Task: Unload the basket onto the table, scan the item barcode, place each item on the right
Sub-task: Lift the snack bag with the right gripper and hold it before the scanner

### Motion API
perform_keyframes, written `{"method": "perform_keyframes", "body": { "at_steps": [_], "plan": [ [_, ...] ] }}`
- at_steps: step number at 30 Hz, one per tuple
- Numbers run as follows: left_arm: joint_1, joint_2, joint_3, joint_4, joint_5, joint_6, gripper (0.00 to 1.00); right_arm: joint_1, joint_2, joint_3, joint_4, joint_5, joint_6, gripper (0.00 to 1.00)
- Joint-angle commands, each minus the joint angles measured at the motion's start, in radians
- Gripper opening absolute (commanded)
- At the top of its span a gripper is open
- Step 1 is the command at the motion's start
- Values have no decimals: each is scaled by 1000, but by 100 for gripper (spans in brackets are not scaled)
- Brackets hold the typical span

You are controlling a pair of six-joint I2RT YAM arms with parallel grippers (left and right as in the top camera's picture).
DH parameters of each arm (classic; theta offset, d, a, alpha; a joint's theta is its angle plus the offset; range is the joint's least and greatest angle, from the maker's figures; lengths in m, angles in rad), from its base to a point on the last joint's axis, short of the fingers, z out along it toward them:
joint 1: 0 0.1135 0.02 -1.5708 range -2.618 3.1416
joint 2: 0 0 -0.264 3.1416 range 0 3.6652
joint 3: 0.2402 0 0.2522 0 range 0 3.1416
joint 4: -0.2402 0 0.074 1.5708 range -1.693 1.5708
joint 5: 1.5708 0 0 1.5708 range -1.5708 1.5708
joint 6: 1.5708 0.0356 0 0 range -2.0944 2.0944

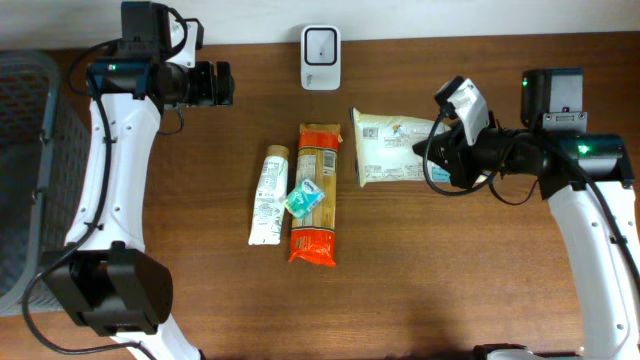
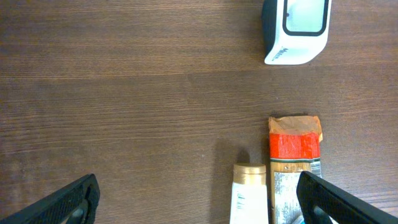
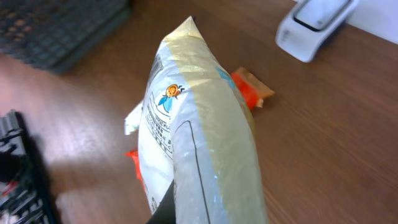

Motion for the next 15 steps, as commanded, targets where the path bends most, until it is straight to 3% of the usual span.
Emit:
{"method": "perform_keyframes", "body": {
  "at_steps": [1,3,7,11,12,15],
  "plan": [
    [3,0,1,2,0,2,99,5,-6,15,-3,-282,-122,4],
    [3,0,1,2,0,2,99,6,-6,15,28,-439,-124,4],
    [3,0,1,2,0,2,99,5,-6,15,40,-469,-90,4],
    [3,0,1,2,0,2,99,5,-4,15,304,-383,447,4],
    [3,0,1,2,0,2,99,5,-4,15,337,-341,517,4],
    [2,0,1,2,0,2,99,5,-4,15,333,-333,518,4]
  ]
}}
